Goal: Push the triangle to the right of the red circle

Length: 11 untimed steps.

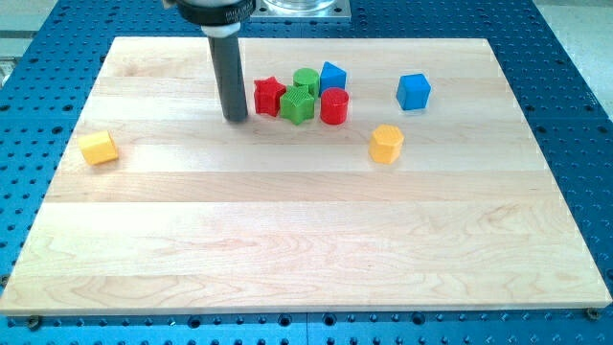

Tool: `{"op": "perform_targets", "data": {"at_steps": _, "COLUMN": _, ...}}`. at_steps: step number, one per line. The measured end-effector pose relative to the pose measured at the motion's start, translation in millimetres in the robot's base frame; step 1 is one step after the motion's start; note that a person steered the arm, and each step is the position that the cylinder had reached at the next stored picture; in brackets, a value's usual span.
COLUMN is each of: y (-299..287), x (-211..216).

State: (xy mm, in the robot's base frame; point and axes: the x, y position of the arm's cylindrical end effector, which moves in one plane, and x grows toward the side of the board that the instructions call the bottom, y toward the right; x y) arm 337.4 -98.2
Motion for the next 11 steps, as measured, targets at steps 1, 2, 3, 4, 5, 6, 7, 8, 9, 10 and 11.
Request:
{"op": "perform_targets", "data": {"at_steps": 1, "y": 4.5, "x": -57.3}}
{"op": "perform_targets", "data": {"at_steps": 2, "y": 76.7, "x": -76.6}}
{"op": "perform_targets", "data": {"at_steps": 3, "y": 142.1, "x": -70.4}}
{"op": "perform_targets", "data": {"at_steps": 4, "y": 190.8, "x": -45.5}}
{"op": "perform_targets", "data": {"at_steps": 5, "y": 210.4, "x": -53.6}}
{"op": "perform_targets", "data": {"at_steps": 6, "y": 154.7, "x": -99.3}}
{"op": "perform_targets", "data": {"at_steps": 7, "y": 117.2, "x": -74.8}}
{"op": "perform_targets", "data": {"at_steps": 8, "y": 126.9, "x": -46.3}}
{"op": "perform_targets", "data": {"at_steps": 9, "y": 188.8, "x": -45.0}}
{"op": "perform_targets", "data": {"at_steps": 10, "y": 202.1, "x": -27.2}}
{"op": "perform_targets", "data": {"at_steps": 11, "y": 174.9, "x": -6.1}}
